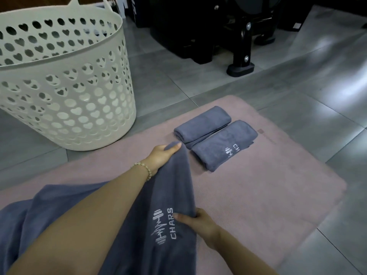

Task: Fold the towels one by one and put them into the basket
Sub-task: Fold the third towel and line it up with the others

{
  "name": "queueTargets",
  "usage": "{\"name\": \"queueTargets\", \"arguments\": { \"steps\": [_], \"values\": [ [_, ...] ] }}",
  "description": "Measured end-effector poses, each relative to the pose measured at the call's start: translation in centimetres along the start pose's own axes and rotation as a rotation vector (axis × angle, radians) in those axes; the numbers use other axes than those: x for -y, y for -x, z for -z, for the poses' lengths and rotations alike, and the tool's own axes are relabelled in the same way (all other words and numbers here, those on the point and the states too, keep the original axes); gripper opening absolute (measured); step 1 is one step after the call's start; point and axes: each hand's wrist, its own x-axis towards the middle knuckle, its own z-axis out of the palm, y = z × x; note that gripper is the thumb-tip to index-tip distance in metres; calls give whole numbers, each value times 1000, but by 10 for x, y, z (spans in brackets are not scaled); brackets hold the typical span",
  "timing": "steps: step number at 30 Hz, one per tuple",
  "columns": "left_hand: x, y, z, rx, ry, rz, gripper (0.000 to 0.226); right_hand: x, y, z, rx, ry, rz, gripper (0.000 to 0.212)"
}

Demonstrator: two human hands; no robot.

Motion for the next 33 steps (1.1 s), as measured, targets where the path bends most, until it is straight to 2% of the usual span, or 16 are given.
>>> {"name": "queueTargets", "arguments": {
  "steps": [4,7,9,11,12,15,17,19,21,23,24,27,29,32,33],
  "values": [
    [-11,-8,-2,-123,-123,-229,27,3,21,21,192,189,-58,44],
    [-22,-16,8,-165,-479,-411,42,0,44,48,277,396,-142,32],
    [-32,-18,15,-166,-678,-405,42,3,55,69,261,369,-155,24],
    [-40,-20,12,-217,-804,-338,37,6,63,92,225,201,-136,26],
    [-43,-22,8,-234,-780,-306,34,9,65,103,202,131,-132,28],
    [-58,-35,-11,-195,-402,-254,30,29,69,137,175,91,-103,32],
    [-73,-43,-27,-181,-310,-300,17,49,65,159,90,124,-48,44],
    [-82,-45,-44,-125,-311,-248,48,71,59,179,-77,85,48,49],
    [-73,-41,-60,-81,-418,-174,68,86,49,193,-286,72,181,35],
    [-42,-29,-67,-68,-511,-181,70,85,39,201,-564,210,240,21],
    [-21,-23,-69,-44,-548,-177,69,77,32,205,-647,280,222,21],
    [43,0,-72,34,-758,-102,69,40,21,203,-693,336,90,24],
    [73,18,-75,68,-804,-43,68,27,20,195,-736,366,63,29],
    [92,34,-69,96,-781,-70,69,29,25,182,-818,604,107,61],
    [93,37,-61,90,-772,-87,69,35,26,176,-839,695,148,64]
  ]
}}
